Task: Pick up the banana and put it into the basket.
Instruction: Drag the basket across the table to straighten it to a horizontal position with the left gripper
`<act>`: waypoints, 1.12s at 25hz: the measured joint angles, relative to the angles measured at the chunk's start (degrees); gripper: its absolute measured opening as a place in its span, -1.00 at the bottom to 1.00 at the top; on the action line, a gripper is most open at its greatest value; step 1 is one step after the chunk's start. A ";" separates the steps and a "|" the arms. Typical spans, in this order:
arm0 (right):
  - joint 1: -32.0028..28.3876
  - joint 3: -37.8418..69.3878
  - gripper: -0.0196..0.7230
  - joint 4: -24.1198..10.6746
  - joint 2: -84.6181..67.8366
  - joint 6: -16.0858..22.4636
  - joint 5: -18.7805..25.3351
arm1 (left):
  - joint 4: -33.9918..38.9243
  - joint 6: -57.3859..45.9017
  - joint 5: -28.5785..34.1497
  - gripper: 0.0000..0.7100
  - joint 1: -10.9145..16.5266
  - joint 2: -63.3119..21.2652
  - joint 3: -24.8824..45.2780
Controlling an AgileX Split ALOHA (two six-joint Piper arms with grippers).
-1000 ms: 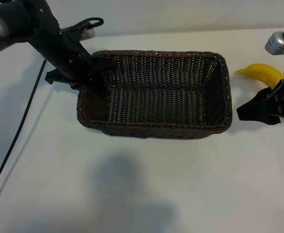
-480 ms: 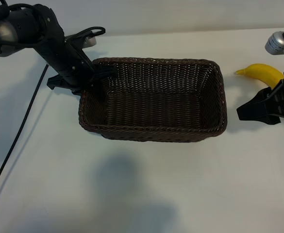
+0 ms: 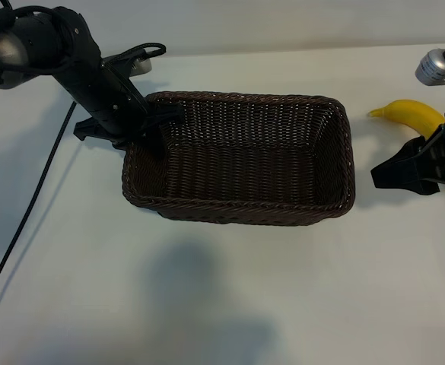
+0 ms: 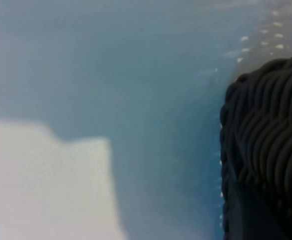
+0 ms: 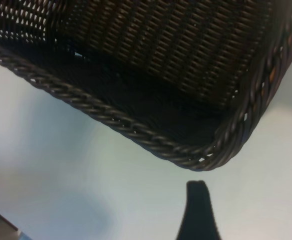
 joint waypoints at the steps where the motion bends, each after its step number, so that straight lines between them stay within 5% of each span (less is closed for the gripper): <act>1: 0.00 0.00 0.47 0.00 0.00 0.00 0.00 | 0.00 -0.06 0.00 -0.53 0.00 0.00 0.00; 9: 0.00 0.00 0.47 0.00 0.00 0.00 -0.06 | -0.06 -0.22 0.00 -0.48 0.00 0.00 0.00; 19: 0.00 0.00 0.47 0.00 0.00 0.05 -0.06 | -0.93 -0.28 1.76 0.36 0.00 -0.60 -0.04; 28: 0.00 0.00 0.47 0.00 0.00 0.15 -0.06 | 5.54 -1.31 6.37 0.46 0.05 -7.91 -0.12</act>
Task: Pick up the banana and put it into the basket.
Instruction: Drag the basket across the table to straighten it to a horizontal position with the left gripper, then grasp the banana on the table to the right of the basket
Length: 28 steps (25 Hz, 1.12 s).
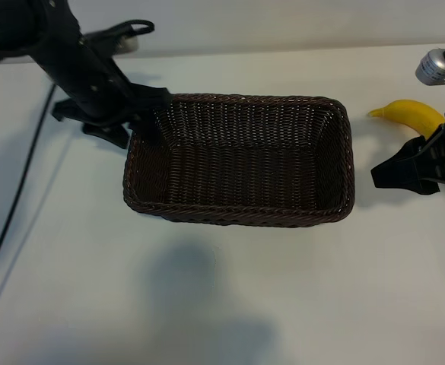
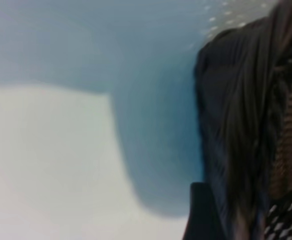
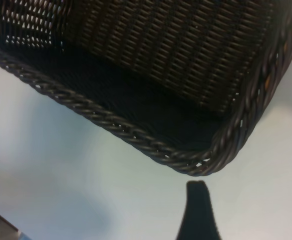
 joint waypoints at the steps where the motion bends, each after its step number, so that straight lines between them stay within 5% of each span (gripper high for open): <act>1: 0.00 0.00 0.47 0.00 0.00 0.00 0.00 | 1.42 -0.49 0.86 0.46 0.00 -1.06 0.00; 13: 0.00 0.00 0.47 0.00 0.00 0.25 -0.01 | 18.11 -5.16 5.57 0.46 0.40 -10.61 -0.20; 23: 0.00 0.00 0.47 0.00 0.00 0.41 -0.06 | 23.79 -6.49 11.42 0.46 12.70 -11.92 -0.20; 28: 0.00 0.00 0.47 0.00 0.00 0.67 -0.06 | 22.41 -6.00 11.42 0.46 14.96 -14.45 -0.20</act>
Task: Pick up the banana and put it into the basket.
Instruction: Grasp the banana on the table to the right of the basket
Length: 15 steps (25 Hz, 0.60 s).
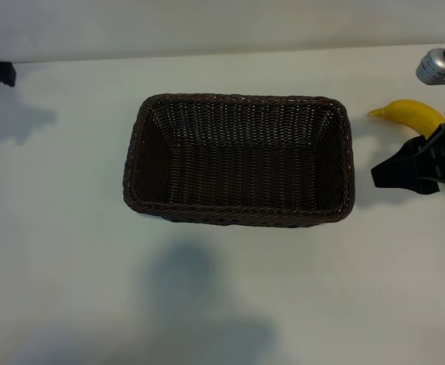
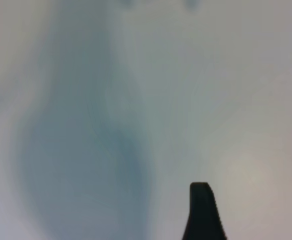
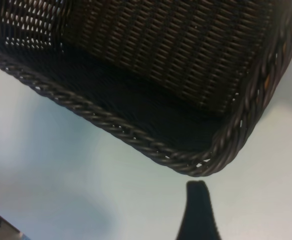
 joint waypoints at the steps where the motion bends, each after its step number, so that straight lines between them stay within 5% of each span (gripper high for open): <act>1: 0.00 0.00 0.47 0.00 0.00 0.01 0.00 | -1.18 0.40 0.00 0.46 0.00 -0.79 0.00; 15: 0.00 0.00 0.47 0.00 0.00 0.23 -0.06 | -9.23 4.64 0.06 0.45 0.00 -20.12 2.21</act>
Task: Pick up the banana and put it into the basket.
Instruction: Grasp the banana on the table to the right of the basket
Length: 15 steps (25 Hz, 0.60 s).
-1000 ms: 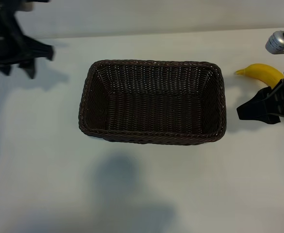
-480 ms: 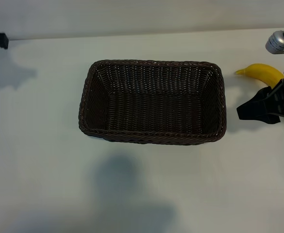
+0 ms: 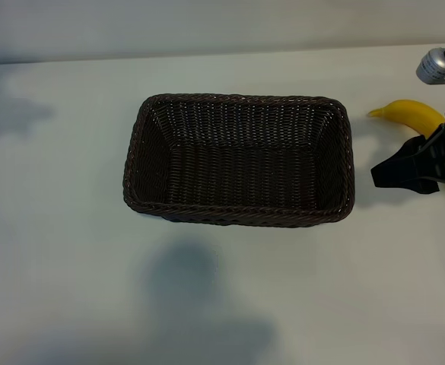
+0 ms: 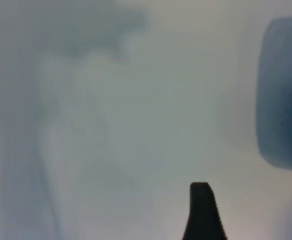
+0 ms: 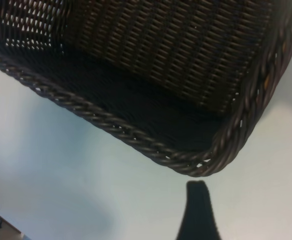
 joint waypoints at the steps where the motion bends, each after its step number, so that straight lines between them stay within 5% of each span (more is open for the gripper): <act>1: 0.00 0.00 0.47 0.00 0.00 0.00 0.00 | 0.00 0.00 0.00 0.45 0.00 -2.13 1.69; 15: 0.00 0.00 0.47 0.00 0.00 0.06 0.00 | 0.13 2.41 -4.70 0.45 0.00 -41.24 37.30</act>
